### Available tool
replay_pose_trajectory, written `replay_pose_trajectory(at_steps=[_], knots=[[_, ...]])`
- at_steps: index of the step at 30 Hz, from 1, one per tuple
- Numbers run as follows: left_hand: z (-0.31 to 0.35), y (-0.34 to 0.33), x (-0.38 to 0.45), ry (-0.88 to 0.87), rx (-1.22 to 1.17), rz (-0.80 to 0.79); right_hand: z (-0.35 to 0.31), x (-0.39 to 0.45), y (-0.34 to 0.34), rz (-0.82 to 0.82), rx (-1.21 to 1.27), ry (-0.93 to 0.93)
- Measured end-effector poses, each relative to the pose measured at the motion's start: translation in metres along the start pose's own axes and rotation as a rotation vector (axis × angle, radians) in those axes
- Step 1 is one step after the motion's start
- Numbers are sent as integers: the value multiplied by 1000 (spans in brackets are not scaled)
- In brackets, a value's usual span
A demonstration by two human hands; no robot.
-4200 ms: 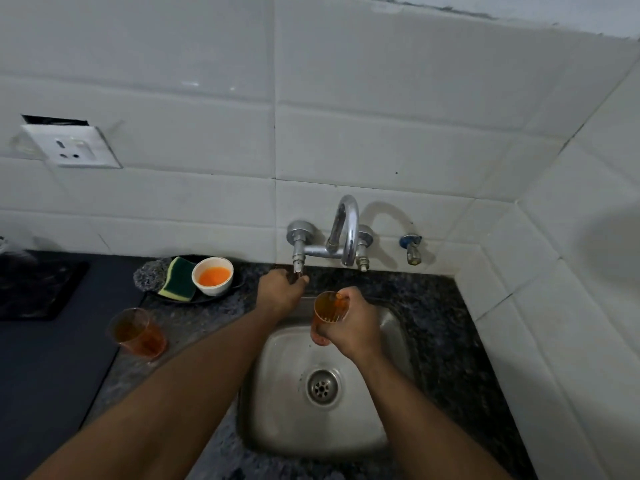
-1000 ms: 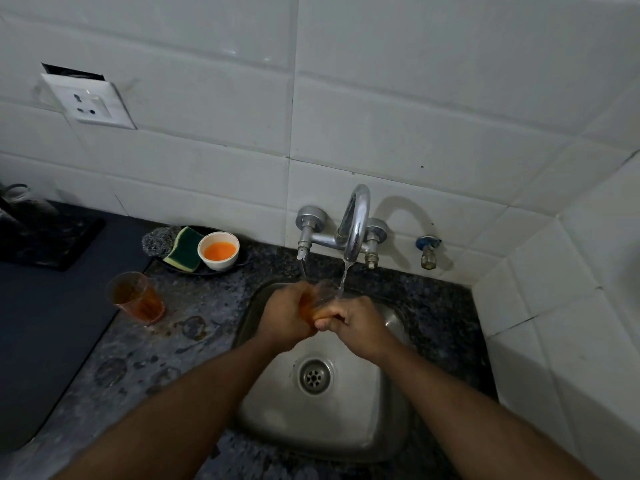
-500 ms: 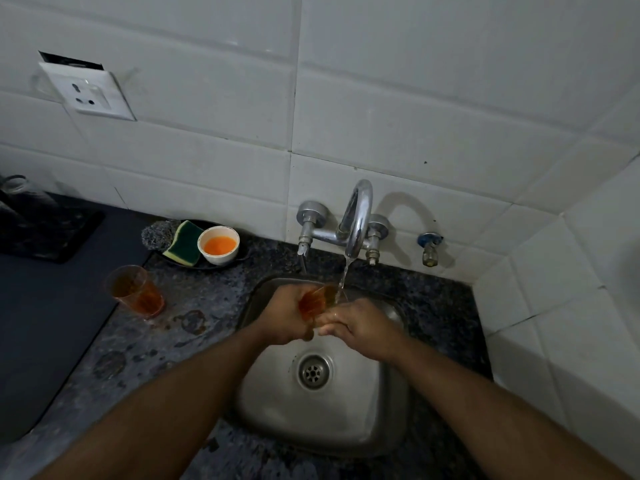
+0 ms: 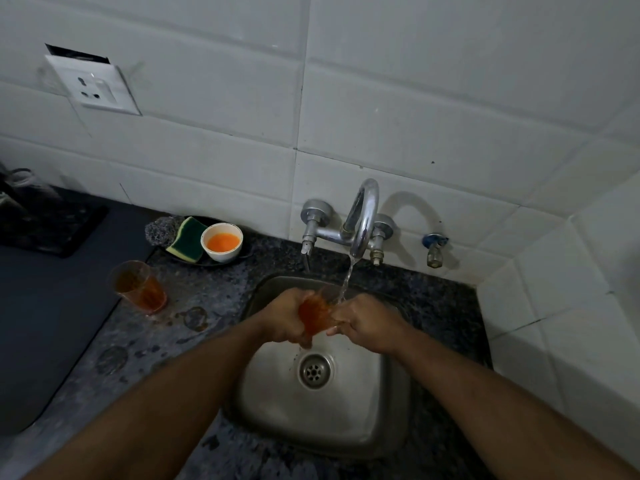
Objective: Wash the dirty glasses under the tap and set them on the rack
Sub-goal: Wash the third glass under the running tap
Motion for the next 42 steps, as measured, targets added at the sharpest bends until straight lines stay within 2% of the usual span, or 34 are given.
replay_pose_trajectory(at_steps=[3,4,5,8,9,10,14,15,16,18,19,20,21,24,25,26,27,29,30,31,32,35,36,37,38,41,42], knots=[[8,-2,3,-116,12,428,-10,3,3,183,156,-4],[8,-4,2,-142,7,486,-11,1,3,184,179,-13],[7,-5,2,-140,3,461,-10,-2,3,152,161,12],[-3,-11,4,-36,29,79,-7,-5,3,-47,-53,78],[-6,-12,5,-15,22,28,-4,-5,2,-65,-73,69],[-4,-12,5,-17,-3,66,-4,-3,2,-46,-50,38],[12,-11,4,-185,-79,549,-10,3,0,127,110,-41],[13,-11,4,-191,-82,560,-7,2,-2,115,124,-41],[12,-10,5,-168,-79,491,-7,1,-1,62,95,-39],[2,-12,9,-59,-4,164,-2,0,-3,-78,-25,-46],[-3,-12,10,-23,41,54,2,0,-4,-118,-64,-52],[-4,-11,12,-21,45,49,3,0,-4,-116,-55,-66],[0,-9,12,-53,12,130,0,1,-3,-68,-15,-59],[14,-8,5,-173,-102,510,-7,5,0,114,185,-126],[16,-8,2,-186,-100,564,-6,5,-1,129,226,-132],[16,-7,1,-189,-78,537,-8,4,0,103,212,-109],[14,-6,3,-166,-46,426,-7,3,-1,47,155,-69],[-1,-9,7,-39,14,61,0,0,-3,-94,-32,-15],[-7,-9,7,6,41,-45,3,-1,-3,-138,-83,-34],[-8,-7,7,8,57,-42,4,-1,-3,-134,-73,-51],[-5,-5,8,-25,46,44,2,1,-3,-90,-25,-63],[11,-5,1,-162,-70,412,-9,6,-1,100,158,-95],[14,-6,-2,-186,-63,493,-11,5,-1,111,180,-95],[14,-6,-3,-181,-42,501,-11,4,0,85,155,-83],[10,-6,-2,-140,-32,421,-9,3,0,24,92,-58],[-4,-9,1,35,3,-37,0,1,-1,-159,-122,-30],[-8,-9,2,61,-4,-81,1,1,-1,-164,-121,-43]])
Point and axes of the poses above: each hand's wrist, its own x-axis towards the middle knuckle, its own y-axis out of the back of the hand, z = x × y, the point moved 5 cm from there along x, towards the middle knuckle, and after that the axes turned 6 degrees about z, right-handed, at the moved point
